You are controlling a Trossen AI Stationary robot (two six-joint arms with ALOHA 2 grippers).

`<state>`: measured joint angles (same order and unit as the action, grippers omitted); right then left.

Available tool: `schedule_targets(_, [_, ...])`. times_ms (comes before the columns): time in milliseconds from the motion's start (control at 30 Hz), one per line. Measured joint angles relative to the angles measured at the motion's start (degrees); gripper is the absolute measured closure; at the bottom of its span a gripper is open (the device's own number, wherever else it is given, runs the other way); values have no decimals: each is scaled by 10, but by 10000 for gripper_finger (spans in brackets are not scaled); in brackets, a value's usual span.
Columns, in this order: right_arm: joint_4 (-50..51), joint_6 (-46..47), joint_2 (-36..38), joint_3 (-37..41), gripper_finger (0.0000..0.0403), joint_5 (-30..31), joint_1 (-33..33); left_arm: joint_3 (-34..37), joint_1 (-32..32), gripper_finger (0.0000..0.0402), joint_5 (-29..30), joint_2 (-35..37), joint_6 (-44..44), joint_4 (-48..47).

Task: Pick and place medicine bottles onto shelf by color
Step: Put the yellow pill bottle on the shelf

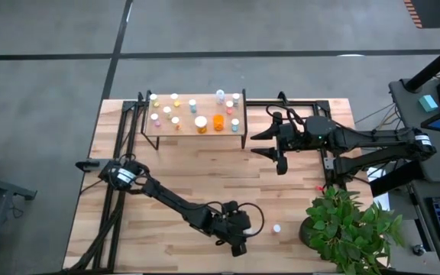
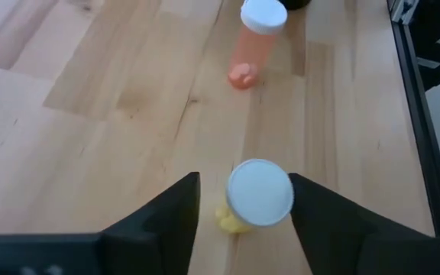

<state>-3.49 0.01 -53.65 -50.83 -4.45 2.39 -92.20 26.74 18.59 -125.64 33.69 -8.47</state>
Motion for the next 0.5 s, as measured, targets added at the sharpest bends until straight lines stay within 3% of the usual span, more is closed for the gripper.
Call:
schedule_targets(300, [0,0,0,0,225,1,0,0,0,286,-2,0,1,1])
schedule_targets(500, [0,0,0,1,225,1,0,0,0,300,-4,4,5,0])
